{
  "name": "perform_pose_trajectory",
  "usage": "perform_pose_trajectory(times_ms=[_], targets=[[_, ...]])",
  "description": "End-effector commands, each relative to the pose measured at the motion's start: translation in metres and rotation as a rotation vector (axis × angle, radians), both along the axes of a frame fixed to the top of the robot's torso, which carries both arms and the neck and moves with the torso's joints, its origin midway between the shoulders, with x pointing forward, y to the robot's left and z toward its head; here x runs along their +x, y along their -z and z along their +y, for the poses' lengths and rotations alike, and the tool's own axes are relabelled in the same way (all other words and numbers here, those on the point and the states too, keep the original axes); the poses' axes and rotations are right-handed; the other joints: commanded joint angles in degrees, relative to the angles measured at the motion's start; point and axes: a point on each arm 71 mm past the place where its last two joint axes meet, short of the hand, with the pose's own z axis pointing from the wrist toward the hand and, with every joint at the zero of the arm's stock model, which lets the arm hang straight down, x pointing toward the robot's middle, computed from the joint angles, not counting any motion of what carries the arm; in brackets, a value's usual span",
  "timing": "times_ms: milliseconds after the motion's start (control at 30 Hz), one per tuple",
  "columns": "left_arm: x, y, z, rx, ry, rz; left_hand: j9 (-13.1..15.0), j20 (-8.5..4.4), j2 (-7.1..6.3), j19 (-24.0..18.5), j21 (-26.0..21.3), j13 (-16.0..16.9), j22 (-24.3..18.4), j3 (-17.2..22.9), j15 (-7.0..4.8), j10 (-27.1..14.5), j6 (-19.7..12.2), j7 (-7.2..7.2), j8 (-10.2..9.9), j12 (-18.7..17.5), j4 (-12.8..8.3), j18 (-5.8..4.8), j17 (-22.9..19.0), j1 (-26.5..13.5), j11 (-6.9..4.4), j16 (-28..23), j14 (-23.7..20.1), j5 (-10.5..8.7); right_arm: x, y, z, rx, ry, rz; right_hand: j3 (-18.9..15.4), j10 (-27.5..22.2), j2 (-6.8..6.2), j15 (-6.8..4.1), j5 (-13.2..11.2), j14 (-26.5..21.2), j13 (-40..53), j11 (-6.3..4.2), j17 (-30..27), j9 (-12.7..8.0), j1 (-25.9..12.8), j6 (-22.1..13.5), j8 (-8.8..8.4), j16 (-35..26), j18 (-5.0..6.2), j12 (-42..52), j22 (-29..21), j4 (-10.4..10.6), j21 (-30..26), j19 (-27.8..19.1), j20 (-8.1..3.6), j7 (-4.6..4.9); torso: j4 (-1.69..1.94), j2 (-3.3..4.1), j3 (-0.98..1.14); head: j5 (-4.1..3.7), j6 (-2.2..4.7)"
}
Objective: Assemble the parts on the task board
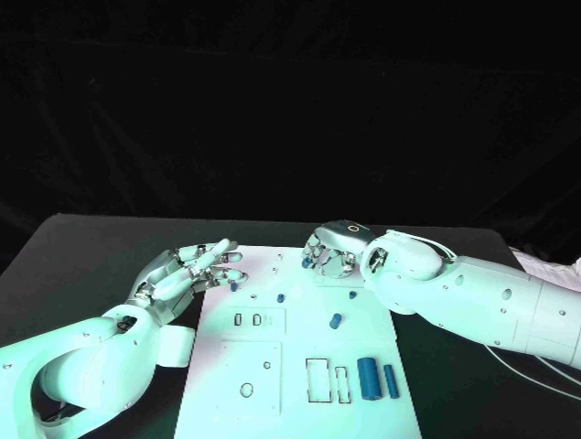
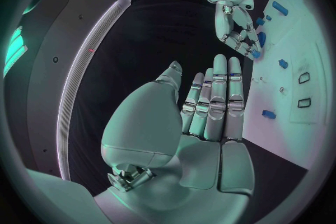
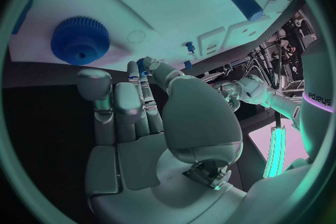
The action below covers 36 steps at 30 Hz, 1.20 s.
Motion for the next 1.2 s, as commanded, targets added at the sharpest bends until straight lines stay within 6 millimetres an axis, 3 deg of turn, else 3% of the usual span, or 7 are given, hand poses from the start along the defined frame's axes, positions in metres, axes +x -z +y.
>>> perform_pose_trajectory(times_ms=[33, 133, 467, 700, 867, 1200], targets=[[0.0, -0.001, -0.001, -0.003, -0.001, 0.003, -0.07, 0.1, 0.19, 0.43, 0.08, -0.07, -0.11, 0.08, 0.26, -0.37, -0.03, 0.37, -0.46, -0.53, -0.46, 0.18, 0.23, 0.36, 0.31, 0.21, -0.15, 0.08, 0.0, -0.006, 0.006, 0.067, 0.005, -0.06, 0.51, 0.39, 0.28, -0.47, 0.47, 1.31, 0.07, -0.07, -0.07, 1.38, 0.18, 1.05, 0.73, 0.15, -1.2, -0.01, 0.97, 0.39, 0.77, 0.3, -0.18, -0.42, 0.0, 0.13, 0.05, 0.14, 0.15], [0.0, -0.001, 0.0, -0.005, 0.0, 0.003, -0.08, 0.11, 0.17, 0.44, 0.07, -0.07, -0.12, 0.08, 0.28, -0.44, -0.09, 0.43, -0.52, -0.61, -0.52, 0.18, 0.31, 0.37, 0.35, 0.22, -0.16, 0.08, 0.001, -0.008, 0.012, 0.087, 0.012, -0.074, 0.51, 0.42, 0.2, -0.48, 0.48, 1.31, 0.07, -0.07, 0.0, 1.42, 0.12, 1.04, 0.73, 0.22, -1.24, -0.05, 1.21, 0.47, 0.96, 0.35, -0.18, -0.42, -0.12, 0.27, 0.05, 0.54, 0.27], [0.001, -0.001, -0.001, -0.008, -0.003, 0.007, -0.09, 0.16, 0.09, 0.43, 0.03, -0.09, -0.16, 0.03, 0.37, -0.63, -0.29, 0.6, -0.69, -0.81, -0.64, 0.15, 0.5, 0.35, 0.48, 0.21, -0.27, 0.08, 0.01, -0.004, 0.03, 0.076, 0.027, -0.073, 0.74, 0.68, -0.13, -0.5, -0.34, 1.46, 0.1, -0.09, 1.28, 1.73, 0.12, 0.95, 0.62, 1.32, -1.61, -0.33, 3.72, 0.89, 2.87, 0.9, -0.19, -0.42, 0.09, 0.39, 0.12, 0.82, 0.34], [0.0, -0.001, -0.002, -0.008, -0.002, 0.009, -0.1, 0.18, 0.08, 0.42, 0.02, -0.09, -0.17, 0.02, 0.4, -0.7, -0.36, 0.65, -0.75, -0.87, -0.68, 0.15, 0.57, 0.34, 0.52, 0.2, -0.32, 0.08, 0.016, 0.0, 0.038, 0.07, 0.036, -0.066, 0.78, 0.69, -0.28, -0.48, -0.54, 1.49, 0.1, -0.08, 1.59, 1.81, 0.12, 0.87, 0.56, 1.59, -1.63, -0.39, 4.0, 0.97, 3.14, 0.9, -0.19, -0.39, 0.16, 0.44, -0.02, 0.85, 0.29], [0.0, -0.001, -0.001, -0.008, -0.002, 0.01, -0.1, 0.19, 0.06, 0.41, 0.01, -0.09, -0.18, 0.01, 0.41, -0.73, -0.4, 0.67, -0.78, -0.91, -0.7, 0.14, 0.61, 0.34, 0.54, 0.2, -0.35, 0.08, 0.017, 0.004, 0.042, 0.061, 0.046, -0.057, 0.75, 0.7, -0.41, -0.47, -0.67, 1.49, 0.11, -0.07, 1.62, 1.86, 0.11, 0.85, 0.54, 1.66, -1.64, -0.41, 4.1, 1.01, 3.26, 0.88, -0.18, -0.39, 0.19, 0.54, 0.05, 1.12, 0.26], [0.0, -0.001, -0.002, -0.012, 0.001, 0.011, -0.1, 0.19, 0.07, 0.41, 0.0, -0.09, -0.19, 0.01, 0.42, -0.75, -0.42, 0.69, -0.79, -0.93, -0.71, 0.14, 0.63, 0.33, 0.55, 0.19, -0.37, 0.08, 0.018, 0.007, 0.048, 0.05, 0.087, -0.063, 0.68, 0.67, -0.77, -0.46, -1.04, 1.45, 0.12, -0.06, 1.66, 1.97, 0.09, 0.8, 0.48, 1.78, -1.64, -0.45, 4.22, 1.08, 3.44, 0.77, -0.16, -0.37, 0.46, 0.46, -0.07, 0.87, 0.17]])
